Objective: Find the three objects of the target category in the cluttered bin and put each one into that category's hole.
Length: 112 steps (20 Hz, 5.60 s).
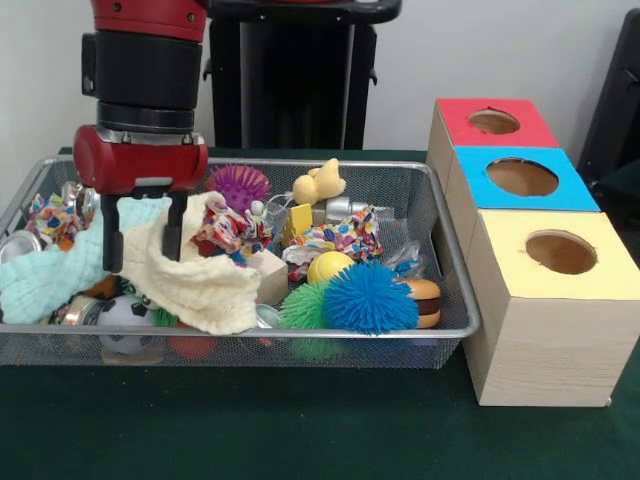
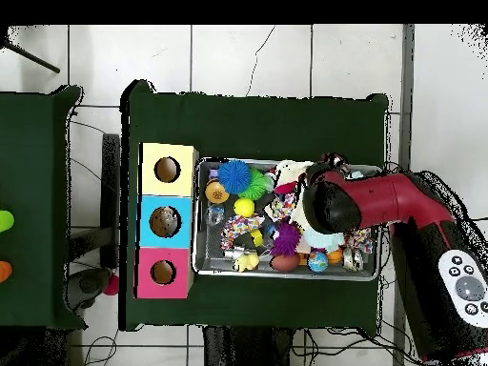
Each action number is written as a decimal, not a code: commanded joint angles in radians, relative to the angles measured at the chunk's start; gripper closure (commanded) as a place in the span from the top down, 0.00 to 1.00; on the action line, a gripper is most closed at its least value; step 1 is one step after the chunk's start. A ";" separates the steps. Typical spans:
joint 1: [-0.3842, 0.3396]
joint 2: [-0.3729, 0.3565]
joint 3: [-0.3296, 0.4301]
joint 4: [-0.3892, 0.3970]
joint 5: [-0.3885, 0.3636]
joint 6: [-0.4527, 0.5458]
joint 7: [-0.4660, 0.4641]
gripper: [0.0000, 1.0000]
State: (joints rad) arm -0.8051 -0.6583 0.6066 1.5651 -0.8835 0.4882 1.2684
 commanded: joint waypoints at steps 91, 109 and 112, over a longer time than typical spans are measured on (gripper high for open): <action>0.412 0.028 -0.464 0.226 0.356 -0.056 0.252 1.00; 0.394 0.132 -0.481 0.128 0.246 -0.096 0.164 1.00; 0.407 0.137 -0.491 0.120 0.225 -0.095 0.153 1.00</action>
State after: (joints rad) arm -0.3880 -0.6079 0.1153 1.7387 -0.5622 0.4412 1.3986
